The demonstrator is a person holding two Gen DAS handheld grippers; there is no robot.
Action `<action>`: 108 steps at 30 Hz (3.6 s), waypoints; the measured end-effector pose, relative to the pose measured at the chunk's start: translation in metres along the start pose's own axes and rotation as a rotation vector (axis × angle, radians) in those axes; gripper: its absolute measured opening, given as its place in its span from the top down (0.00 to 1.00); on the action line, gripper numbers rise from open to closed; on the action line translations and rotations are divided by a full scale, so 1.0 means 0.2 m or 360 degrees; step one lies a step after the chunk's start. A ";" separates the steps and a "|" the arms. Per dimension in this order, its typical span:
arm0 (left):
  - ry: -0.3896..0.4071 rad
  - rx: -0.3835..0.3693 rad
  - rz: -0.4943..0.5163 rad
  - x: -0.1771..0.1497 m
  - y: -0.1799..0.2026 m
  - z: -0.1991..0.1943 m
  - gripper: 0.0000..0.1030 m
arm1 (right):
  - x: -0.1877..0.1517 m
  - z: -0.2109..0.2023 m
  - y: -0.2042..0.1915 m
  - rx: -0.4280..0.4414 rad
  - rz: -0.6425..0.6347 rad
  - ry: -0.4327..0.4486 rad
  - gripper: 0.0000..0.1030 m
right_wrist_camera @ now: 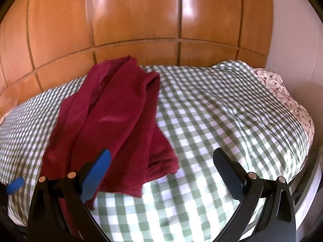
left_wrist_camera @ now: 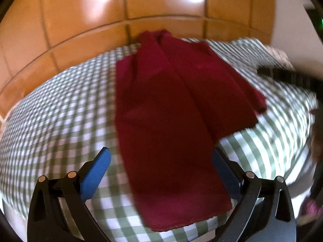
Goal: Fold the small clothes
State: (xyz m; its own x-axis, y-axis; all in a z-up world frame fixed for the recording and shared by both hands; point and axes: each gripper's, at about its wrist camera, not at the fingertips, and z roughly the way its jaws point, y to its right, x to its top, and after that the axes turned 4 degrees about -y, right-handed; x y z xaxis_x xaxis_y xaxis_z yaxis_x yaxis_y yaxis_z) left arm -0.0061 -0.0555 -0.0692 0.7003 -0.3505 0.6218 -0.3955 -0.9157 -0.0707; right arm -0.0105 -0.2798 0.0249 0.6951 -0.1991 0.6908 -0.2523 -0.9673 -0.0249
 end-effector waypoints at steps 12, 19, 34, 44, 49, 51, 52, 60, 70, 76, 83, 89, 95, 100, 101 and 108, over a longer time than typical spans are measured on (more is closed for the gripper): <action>-0.0001 -0.0367 -0.0053 -0.04 -0.06 0.03 0.96 | 0.15 0.22 -0.08 0.0493 0.0034 -0.0287 0.53; 0.0151 -0.0548 -0.0506 0.08 -0.50 -0.11 0.96 | 0.17 0.45 -0.26 0.0581 -0.0132 -0.0591 0.74; 0.0320 0.0032 -0.1142 0.52 -1.68 -0.08 0.98 | 0.54 0.25 0.02 0.0365 -0.0223 -0.0209 0.94; 0.0251 0.0468 -0.1256 0.67 -1.89 0.08 0.15 | 0.98 0.71 0.61 -0.0496 -0.0053 -0.0152 0.93; 0.0275 0.0157 -0.1233 0.57 -1.69 0.06 0.16 | 1.03 0.81 0.80 -0.0542 0.0185 -0.0153 0.37; 0.0235 -0.0008 -0.1139 0.51 -1.53 0.07 0.23 | 0.97 0.77 0.78 -0.0389 0.0200 -0.0184 0.38; 0.0214 -0.0094 -0.1097 0.48 -1.46 0.09 0.26 | 0.93 0.75 0.76 -0.0285 0.0195 -0.0211 0.40; -0.0132 -0.0836 -0.0865 0.29 -0.78 0.36 0.55 | 0.31 0.33 0.30 0.0734 0.0075 -0.0632 0.61; -0.0227 -0.0963 -0.0744 0.43 -0.40 0.48 0.90 | 0.06 0.29 0.04 0.0908 0.0124 -0.0804 0.91; -0.0038 -0.0993 -0.0684 0.50 -0.53 0.14 0.92 | 0.30 -0.06 0.19 0.0866 0.0032 -0.0394 0.92; 0.0042 -0.1064 -0.0740 0.53 -0.90 -0.31 0.92 | 0.46 -0.35 0.48 0.0621 0.0049 -0.0118 0.93; -0.0150 -0.1035 -0.0771 0.35 -1.01 -0.27 0.90 | 0.13 -0.15 0.58 0.0444 0.0071 -0.0482 0.93; -0.0296 -0.1026 -0.0980 -0.02 -0.98 -0.08 0.49 | -0.16 0.01 0.60 0.0328 0.0086 -0.0722 0.93; -0.0358 -0.1095 -0.0948 -0.20 -0.81 -0.01 0.49 | -0.20 0.04 0.60 0.0300 0.0073 -0.0736 0.93; -0.0377 -0.1082 -0.0898 -0.22 -0.76 0.00 0.72 | -0.19 0.02 0.60 0.0289 0.0065 -0.0720 0.93; -0.0245 -0.1171 -0.0707 -0.25 -0.67 -0.19 0.96 | -0.09 -0.22 0.68 0.0285 -0.0012 -0.0545 0.93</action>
State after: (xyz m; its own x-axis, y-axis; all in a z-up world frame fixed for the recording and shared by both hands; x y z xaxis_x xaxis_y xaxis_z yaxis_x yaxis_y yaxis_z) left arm -0.0110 0.0934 -0.0617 0.9323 -0.0622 0.3563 -0.3128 -0.6332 0.7080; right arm -0.0867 -0.4000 0.0419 0.8887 -0.2035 0.4108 -0.1459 -0.9750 -0.1673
